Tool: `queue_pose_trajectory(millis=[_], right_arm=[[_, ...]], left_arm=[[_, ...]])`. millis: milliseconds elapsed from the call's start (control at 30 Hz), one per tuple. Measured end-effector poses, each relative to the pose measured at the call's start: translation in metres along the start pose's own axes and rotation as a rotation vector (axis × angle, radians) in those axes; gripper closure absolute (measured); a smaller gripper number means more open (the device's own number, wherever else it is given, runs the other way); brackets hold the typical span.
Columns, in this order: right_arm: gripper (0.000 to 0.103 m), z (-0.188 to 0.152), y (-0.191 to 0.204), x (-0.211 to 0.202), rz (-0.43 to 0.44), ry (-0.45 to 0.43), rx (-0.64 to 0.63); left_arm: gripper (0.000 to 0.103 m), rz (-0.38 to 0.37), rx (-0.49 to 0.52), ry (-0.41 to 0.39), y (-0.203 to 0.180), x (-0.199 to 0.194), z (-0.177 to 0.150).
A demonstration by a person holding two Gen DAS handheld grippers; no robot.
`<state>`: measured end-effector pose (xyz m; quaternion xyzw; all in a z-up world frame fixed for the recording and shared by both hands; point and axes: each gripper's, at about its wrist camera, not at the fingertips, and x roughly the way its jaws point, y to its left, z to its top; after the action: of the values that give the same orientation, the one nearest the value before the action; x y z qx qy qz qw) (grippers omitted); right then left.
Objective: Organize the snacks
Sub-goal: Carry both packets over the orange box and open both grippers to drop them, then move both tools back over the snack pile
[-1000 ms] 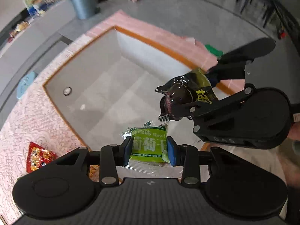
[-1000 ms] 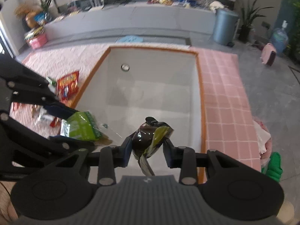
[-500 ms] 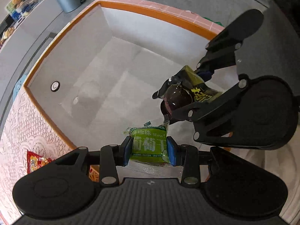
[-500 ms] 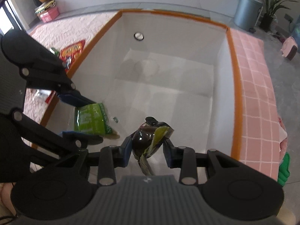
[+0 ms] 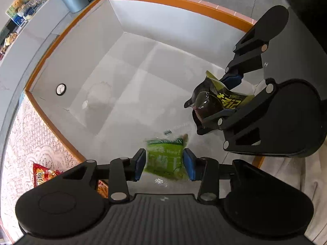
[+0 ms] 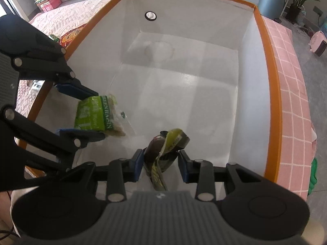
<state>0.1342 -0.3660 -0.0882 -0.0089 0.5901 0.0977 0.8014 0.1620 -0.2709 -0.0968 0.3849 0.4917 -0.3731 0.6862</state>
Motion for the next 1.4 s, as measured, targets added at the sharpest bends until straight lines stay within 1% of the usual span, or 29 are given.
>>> queue_pose_trajectory(millis=[67, 100, 167, 267, 300, 333, 433, 467, 633, 700, 867, 900, 1000, 1033, 1067, 1100, 1133, 1267, 1367, 1400], right_arm=[[0.067, 0.000, -0.001, 0.000, 0.003, 0.005, 0.005], [0.067, 0.001, -0.001, 0.001, 0.001, 0.004, 0.009], [0.067, 0.002, -0.001, -0.001, -0.011, -0.003, 0.014], [0.061, 0.003, 0.001, -0.004, -0.017, -0.012, 0.014], [0.061, 0.003, 0.002, -0.007, -0.018, -0.018, 0.010], [0.059, 0.003, 0.004, -0.010, -0.021, -0.021, 0.004], [0.044, 0.001, 0.009, -0.018, -0.052, -0.035, -0.012], [0.040, 0.001, 0.011, -0.021, -0.064, -0.040, -0.015], [0.039, 0.002, 0.019, -0.041, -0.108, -0.067, -0.019], [0.039, 0.003, 0.023, -0.051, -0.127, -0.093, -0.016], [0.039, -0.001, 0.031, -0.081, -0.168, -0.197, 0.047], [0.039, -0.002, 0.031, -0.086, -0.177, -0.218, 0.059], [0.038, -0.007, 0.046, -0.105, -0.202, -0.305, 0.068], [0.034, -0.009, 0.052, -0.110, -0.206, -0.336, 0.067], [0.030, -0.011, 0.059, -0.116, -0.204, -0.373, 0.063], [0.023, -0.013, 0.068, -0.121, -0.197, -0.414, 0.059], [0.021, -0.015, 0.076, -0.124, -0.196, -0.444, 0.058], [0.020, -0.020, 0.112, -0.130, -0.181, -0.554, 0.057], [0.021, -0.024, 0.139, -0.128, -0.129, -0.621, 0.071], [0.021, -0.025, 0.150, -0.125, -0.118, -0.635, 0.075]], left_arm=[[0.053, 0.006, -0.003, -0.002, -0.001, -0.003, 0.000], [0.050, 0.006, -0.003, -0.004, -0.001, -0.005, -0.001], [0.047, 0.017, -0.007, -0.012, -0.002, -0.010, -0.002], [0.043, 0.030, -0.011, -0.027, -0.002, -0.019, -0.005], [0.042, 0.029, -0.013, -0.032, -0.003, -0.022, -0.006], [0.041, 0.029, -0.015, -0.036, -0.003, -0.025, -0.007], [0.040, 0.037, -0.015, -0.051, -0.004, -0.036, -0.012], [0.040, 0.041, -0.015, -0.058, -0.004, -0.039, -0.014], [0.040, 0.047, -0.047, -0.123, -0.004, -0.063, -0.022], [0.040, 0.059, -0.076, -0.168, -0.002, -0.077, -0.029], [0.040, 0.089, -0.203, -0.267, 0.010, -0.108, -0.058], [0.040, 0.105, -0.235, -0.285, 0.014, -0.114, -0.066], [0.040, 0.162, -0.318, -0.337, 0.024, -0.129, -0.089], [0.040, 0.181, -0.347, -0.352, 0.028, -0.133, -0.098], [0.040, 0.195, -0.375, -0.365, 0.031, -0.137, -0.106], [0.040, 0.205, -0.407, -0.376, 0.036, -0.141, -0.116], [0.040, 0.214, -0.440, -0.385, 0.040, -0.144, -0.127], [0.040, 0.239, -0.589, -0.415, 0.056, -0.153, -0.172], [0.040, 0.279, -0.712, -0.454, 0.065, -0.155, -0.206], [0.040, 0.287, -0.736, -0.464, 0.067, -0.156, -0.214]])
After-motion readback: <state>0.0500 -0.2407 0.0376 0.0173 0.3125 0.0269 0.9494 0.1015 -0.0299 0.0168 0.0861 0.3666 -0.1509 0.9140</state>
